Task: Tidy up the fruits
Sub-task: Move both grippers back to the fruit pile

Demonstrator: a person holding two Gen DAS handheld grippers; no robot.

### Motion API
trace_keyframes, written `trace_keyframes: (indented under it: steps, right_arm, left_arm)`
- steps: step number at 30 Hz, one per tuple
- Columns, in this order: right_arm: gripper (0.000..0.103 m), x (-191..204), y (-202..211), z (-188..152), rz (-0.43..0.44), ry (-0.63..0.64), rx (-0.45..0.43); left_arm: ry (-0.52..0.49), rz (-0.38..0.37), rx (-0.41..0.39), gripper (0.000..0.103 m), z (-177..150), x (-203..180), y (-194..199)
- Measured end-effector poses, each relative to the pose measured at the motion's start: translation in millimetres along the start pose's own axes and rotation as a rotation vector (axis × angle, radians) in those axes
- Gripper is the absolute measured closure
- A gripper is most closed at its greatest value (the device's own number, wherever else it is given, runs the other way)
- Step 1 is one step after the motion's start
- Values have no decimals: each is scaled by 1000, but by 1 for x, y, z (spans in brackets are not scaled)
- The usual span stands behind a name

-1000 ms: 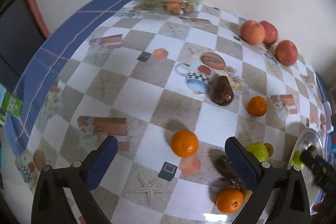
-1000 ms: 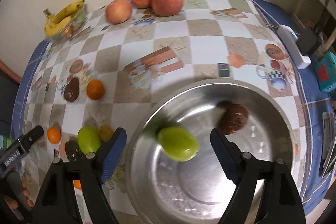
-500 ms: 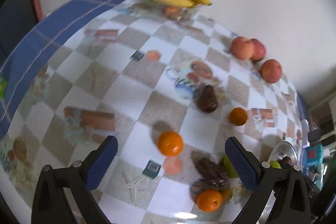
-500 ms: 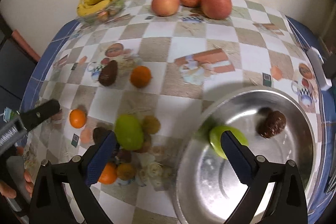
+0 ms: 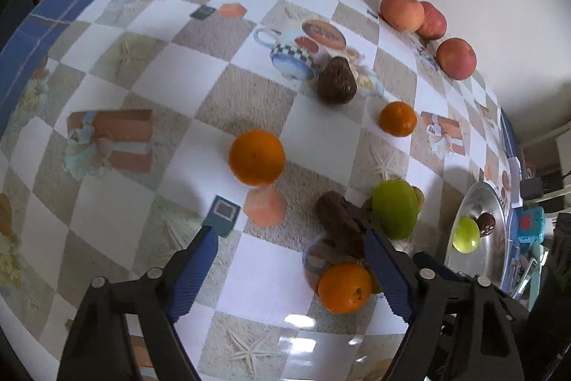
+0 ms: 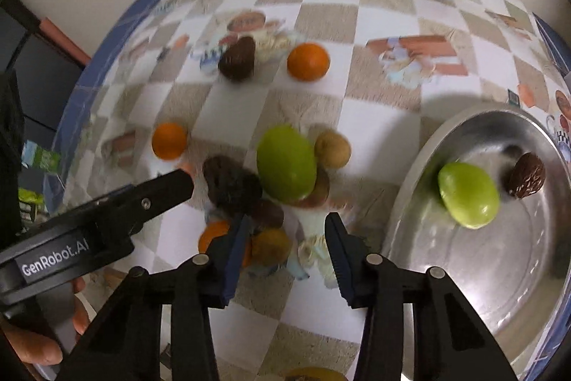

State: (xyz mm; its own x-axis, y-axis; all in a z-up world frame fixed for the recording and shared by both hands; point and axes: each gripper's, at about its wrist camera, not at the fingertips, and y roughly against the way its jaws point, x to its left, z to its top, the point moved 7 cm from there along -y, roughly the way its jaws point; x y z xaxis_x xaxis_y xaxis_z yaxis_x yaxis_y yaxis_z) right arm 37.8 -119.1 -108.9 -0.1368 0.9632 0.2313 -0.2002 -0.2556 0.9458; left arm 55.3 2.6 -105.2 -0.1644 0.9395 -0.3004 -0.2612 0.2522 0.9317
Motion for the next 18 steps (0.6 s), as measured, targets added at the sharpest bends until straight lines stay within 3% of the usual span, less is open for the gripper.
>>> trace_keyframes:
  steps: [5,9,12,15,18]
  right_arm:
    - [65,-2,-8,-4,10,-12,28]
    - [67,-1,-11,-4,34,-25,38]
    - [77,0,-11,-6,50,-23,42]
    - [77,0,-9,-6,48,-23,43]
    - [77,1,-9,-6,40,-20,46]
  left_arm:
    - [29,-46,47,19,-8,-2,-7]
    - [25,-75,61,25,-11,-8,-9]
    - [48,-118,103,33,-16,-10,-15]
    - [78,-158,136,36,-20,-11,-20]
    - [70,-153,132,37,-21,-14,-20]
